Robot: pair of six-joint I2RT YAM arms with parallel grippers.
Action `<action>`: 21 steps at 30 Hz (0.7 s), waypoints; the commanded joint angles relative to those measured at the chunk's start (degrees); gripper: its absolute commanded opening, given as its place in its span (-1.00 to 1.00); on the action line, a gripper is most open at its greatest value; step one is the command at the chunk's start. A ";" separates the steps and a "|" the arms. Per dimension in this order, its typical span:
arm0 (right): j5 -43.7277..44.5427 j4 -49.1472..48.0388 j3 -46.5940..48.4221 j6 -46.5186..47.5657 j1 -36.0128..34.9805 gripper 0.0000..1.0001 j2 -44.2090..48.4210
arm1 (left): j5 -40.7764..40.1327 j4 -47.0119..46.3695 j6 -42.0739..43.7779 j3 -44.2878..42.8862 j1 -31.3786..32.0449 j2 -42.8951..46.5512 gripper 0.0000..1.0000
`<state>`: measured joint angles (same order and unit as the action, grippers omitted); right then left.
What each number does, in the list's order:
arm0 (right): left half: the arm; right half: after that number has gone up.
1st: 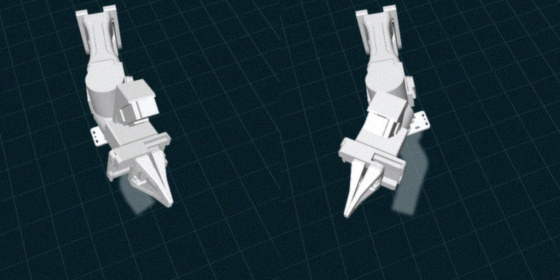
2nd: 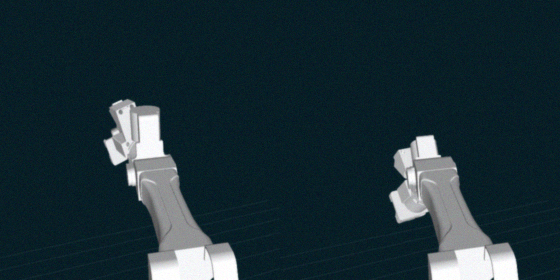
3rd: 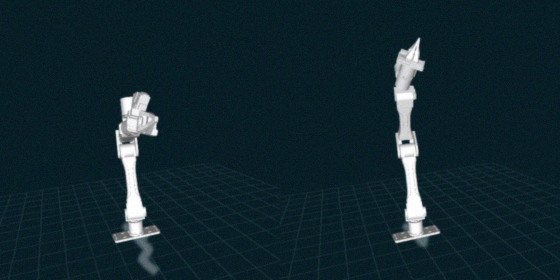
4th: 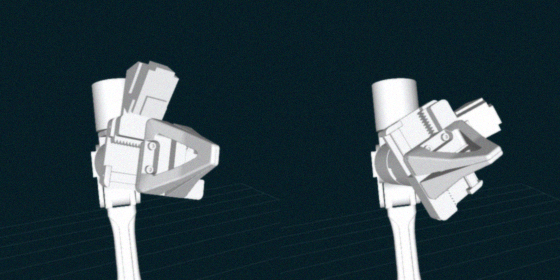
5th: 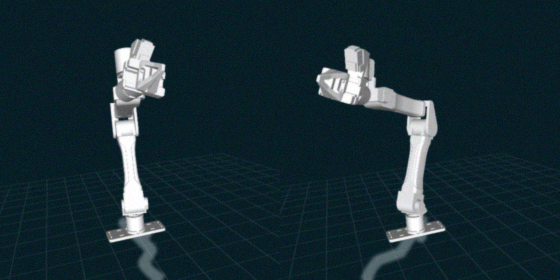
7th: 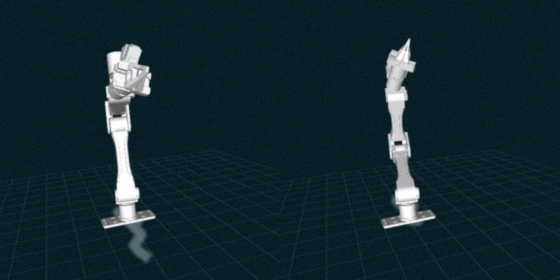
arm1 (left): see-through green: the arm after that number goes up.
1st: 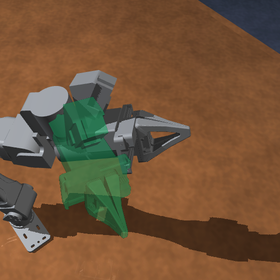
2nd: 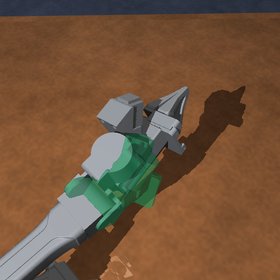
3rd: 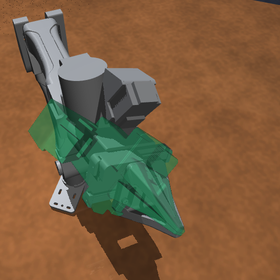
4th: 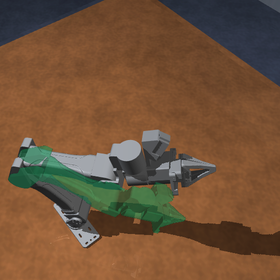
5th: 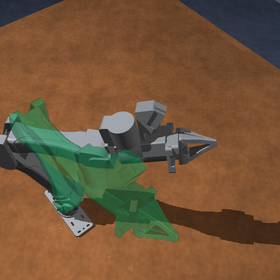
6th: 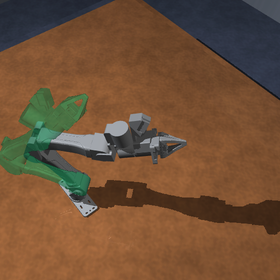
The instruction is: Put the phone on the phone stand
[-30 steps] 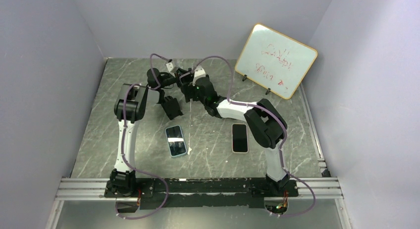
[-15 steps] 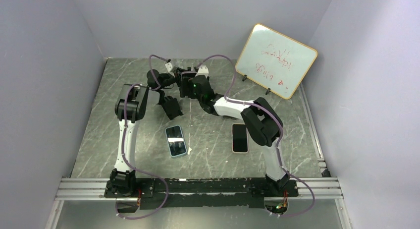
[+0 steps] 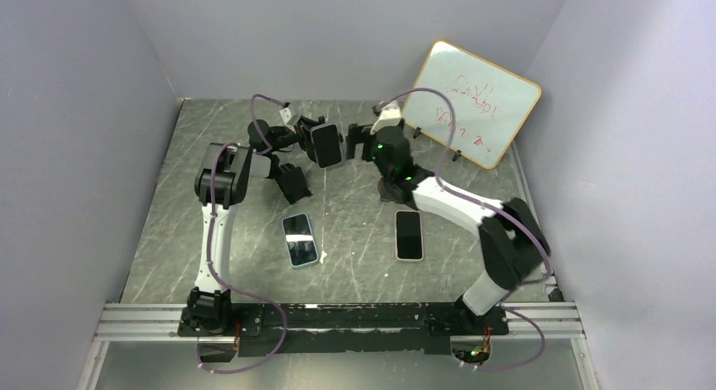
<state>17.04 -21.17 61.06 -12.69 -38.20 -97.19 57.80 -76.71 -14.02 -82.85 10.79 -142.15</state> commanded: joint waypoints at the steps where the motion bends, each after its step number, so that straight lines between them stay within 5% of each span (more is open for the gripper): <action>1: 6.75 5.98 -2.99 4.20 1.06 1.00 10.37 | 2.76 -2.44 -0.44 1.29 -1.85 -1.55 -0.66; 6: 9.76 21.38 -5.96 -0.54 1.08 1.00 17.39 | 2.53 -3.54 -1.71 3.17 -3.18 0.26 -0.05; 8: 9.54 30.25 -6.35 -4.07 1.10 1.00 19.20 | 2.69 -5.38 -3.16 4.64 -4.04 1.57 0.44; 13: 4.18 50.56 -7.04 -14.64 1.11 1.00 22.54 | 2.01 -15.85 -10.71 10.04 -6.83 6.45 0.52; 21: 3.59 60.60 -10.20 -19.36 2.37 1.00 24.46 | -0.64 -21.94 -13.33 21.32 -8.99 16.98 0.50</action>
<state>20.53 31.14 50.98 -28.88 -36.99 -71.11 58.24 -86.74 -26.46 -66.19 2.57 -131.85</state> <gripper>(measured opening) 0.998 0.754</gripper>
